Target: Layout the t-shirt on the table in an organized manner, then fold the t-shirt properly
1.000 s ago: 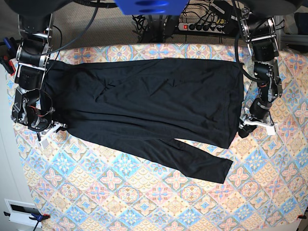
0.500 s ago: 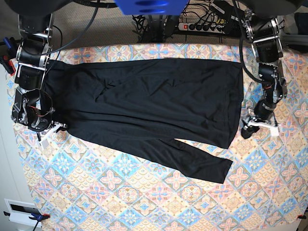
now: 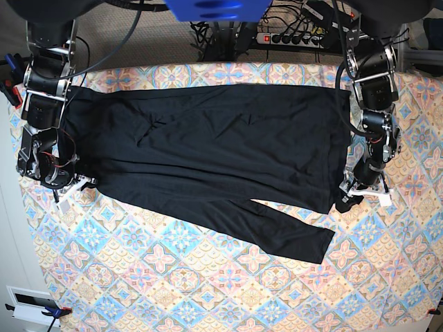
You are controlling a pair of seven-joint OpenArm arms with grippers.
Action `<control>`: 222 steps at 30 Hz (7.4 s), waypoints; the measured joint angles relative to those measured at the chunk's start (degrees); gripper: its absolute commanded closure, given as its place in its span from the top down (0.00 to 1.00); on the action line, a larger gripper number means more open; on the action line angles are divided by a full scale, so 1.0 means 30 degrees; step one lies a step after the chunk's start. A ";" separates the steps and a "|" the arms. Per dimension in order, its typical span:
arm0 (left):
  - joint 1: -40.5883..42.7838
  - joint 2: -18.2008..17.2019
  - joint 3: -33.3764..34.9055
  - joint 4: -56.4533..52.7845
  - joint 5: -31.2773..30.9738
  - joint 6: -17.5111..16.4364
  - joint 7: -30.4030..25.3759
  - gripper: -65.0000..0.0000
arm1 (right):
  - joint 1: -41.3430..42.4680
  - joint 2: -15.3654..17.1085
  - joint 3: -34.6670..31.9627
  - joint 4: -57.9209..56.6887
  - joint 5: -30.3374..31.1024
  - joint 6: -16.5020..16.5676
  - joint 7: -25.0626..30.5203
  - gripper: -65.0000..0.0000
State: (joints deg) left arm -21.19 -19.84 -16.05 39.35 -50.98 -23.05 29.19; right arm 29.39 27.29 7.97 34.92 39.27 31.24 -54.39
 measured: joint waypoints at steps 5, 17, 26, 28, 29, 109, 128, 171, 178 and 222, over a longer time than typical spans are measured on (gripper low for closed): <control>-0.0299 0.0554 0.0226 0.0000 0.0197 0.0109 -0.0022 0.42 | 0.0000 0.0000 0.0000 0.0000 -0.0007 0.0000 -0.0007 0.00; -0.0408 0.0896 0.2543 0.0095 -0.0160 0.0896 -0.0313 0.42 | 0.0000 -0.0015 0.0000 0.0007 -0.0015 0.0000 0.0000 0.00; -0.0415 0.1610 0.2535 0.0109 -0.0138 0.0976 -0.0517 0.42 | 0.0000 -0.0007 0.0000 0.0007 -0.0007 0.0000 0.0000 0.00; -0.0415 0.1967 0.2543 0.0109 -0.0087 0.0976 -0.0576 0.42 | 0.0000 -0.0007 0.0000 0.0007 -0.0007 0.0000 0.0000 0.00; -0.0415 0.2033 0.2725 0.0109 -0.0109 0.0976 -0.0670 0.42 | 0.0000 -0.0007 0.0000 0.0007 -0.0007 0.0000 0.0000 0.00; 0.6280 -0.1290 0.2922 1.4112 0.0255 0.1122 0.0517 0.00 | -0.3912 -0.0189 0.4932 0.7847 -0.0503 0.0007 0.2514 0.00; 0.7941 -0.2011 0.2878 1.5278 0.0335 0.1173 0.0554 0.00 | -0.5173 -0.0248 0.6594 0.7832 -0.0576 -0.0015 0.2645 0.00; -0.1464 0.2703 -0.0641 -0.0321 0.3650 0.0168 0.1341 0.42 | -0.5187 -0.0685 0.6521 0.7890 -0.0576 -0.0066 0.2506 0.00; -0.1472 0.3249 0.2237 -0.0262 0.3337 0.0146 0.1137 0.42 | -0.5180 -0.0685 0.6521 0.7890 -0.0576 -0.0066 0.2506 0.00; 0.4014 0.1683 0.3031 1.3748 0.4240 0.0342 0.4218 0.00 | -0.5180 -0.0736 0.6506 0.7890 -0.0590 -0.0066 0.2499 0.00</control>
State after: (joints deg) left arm -9.15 -14.79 -6.96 80.60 -38.26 -22.02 41.85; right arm 13.85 25.08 27.49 58.59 37.50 31.05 -46.89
